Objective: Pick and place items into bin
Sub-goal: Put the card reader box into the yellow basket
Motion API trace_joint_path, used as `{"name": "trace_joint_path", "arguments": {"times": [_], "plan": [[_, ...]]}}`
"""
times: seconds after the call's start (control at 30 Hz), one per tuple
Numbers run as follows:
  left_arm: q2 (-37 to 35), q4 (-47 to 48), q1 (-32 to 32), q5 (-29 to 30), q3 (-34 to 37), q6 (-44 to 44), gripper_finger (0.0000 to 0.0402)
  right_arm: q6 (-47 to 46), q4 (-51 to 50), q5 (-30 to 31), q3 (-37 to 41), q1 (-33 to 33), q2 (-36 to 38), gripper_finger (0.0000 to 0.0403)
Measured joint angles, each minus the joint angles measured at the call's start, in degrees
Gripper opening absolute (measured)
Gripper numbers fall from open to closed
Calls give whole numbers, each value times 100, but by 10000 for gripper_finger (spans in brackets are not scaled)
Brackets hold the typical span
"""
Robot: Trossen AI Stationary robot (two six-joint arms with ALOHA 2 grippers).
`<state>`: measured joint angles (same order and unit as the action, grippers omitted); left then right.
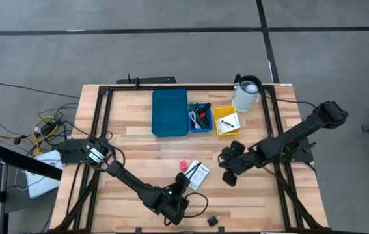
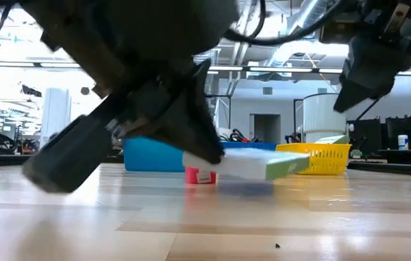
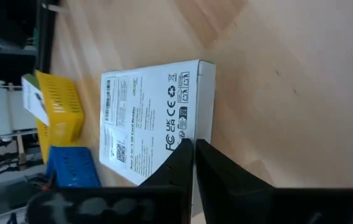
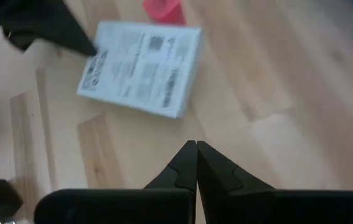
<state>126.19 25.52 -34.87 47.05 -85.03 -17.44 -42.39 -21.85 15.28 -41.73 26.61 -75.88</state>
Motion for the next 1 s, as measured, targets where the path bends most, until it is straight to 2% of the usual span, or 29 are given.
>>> {"name": "trace_joint_path", "arguments": {"times": [0.33, 0.6, 0.87, 1.0], "plan": [[-20, -13, 67, 331, -444, -553, 0, -221, -1123, 613, -1, 37, 1210, 0], [-28, -57, 503, 463, -1017, -1285, 0, -107, -1248, 933, 1, 37, 1737, 0], [-42, -269, 1203, -203, -1566, -1892, 0, 205, -1243, 1085, 1, 99, 2213, 0], [-42, -315, 1624, -538, -1657, -1952, 0, 378, -1232, 1350, 1, 227, 2621, 0]]}}
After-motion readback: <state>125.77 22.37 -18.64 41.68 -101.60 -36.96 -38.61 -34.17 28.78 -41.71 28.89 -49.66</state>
